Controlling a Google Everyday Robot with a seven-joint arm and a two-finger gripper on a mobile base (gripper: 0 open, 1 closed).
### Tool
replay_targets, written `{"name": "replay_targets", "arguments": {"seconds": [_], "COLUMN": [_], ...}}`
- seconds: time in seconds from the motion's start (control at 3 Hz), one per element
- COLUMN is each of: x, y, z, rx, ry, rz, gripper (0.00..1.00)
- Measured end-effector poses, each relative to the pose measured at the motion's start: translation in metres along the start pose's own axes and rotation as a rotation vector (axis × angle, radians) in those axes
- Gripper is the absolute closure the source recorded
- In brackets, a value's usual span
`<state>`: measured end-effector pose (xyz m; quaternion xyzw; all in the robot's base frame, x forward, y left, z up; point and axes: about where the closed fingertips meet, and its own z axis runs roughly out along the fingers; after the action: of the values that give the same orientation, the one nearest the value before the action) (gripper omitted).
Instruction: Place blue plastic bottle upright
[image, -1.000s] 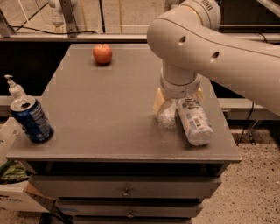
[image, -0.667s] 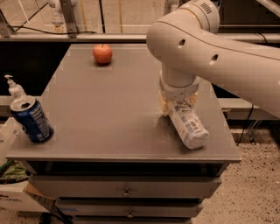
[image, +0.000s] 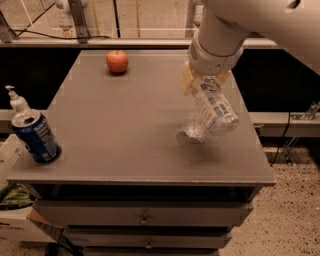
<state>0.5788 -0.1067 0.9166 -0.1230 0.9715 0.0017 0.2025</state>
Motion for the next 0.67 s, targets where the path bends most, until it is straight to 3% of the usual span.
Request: {"name": "replay_targets", "arguments": {"seconds": [0.33,0.67], "x": [-0.004,0.009], "y": [0.000,-0.002], "z": [-0.005,0.003], "rx": [-0.004,-0.017], "ry": [-0.012,0.004], "rz": [0.001,0.032], "gripper": [1.00,1.00]}}
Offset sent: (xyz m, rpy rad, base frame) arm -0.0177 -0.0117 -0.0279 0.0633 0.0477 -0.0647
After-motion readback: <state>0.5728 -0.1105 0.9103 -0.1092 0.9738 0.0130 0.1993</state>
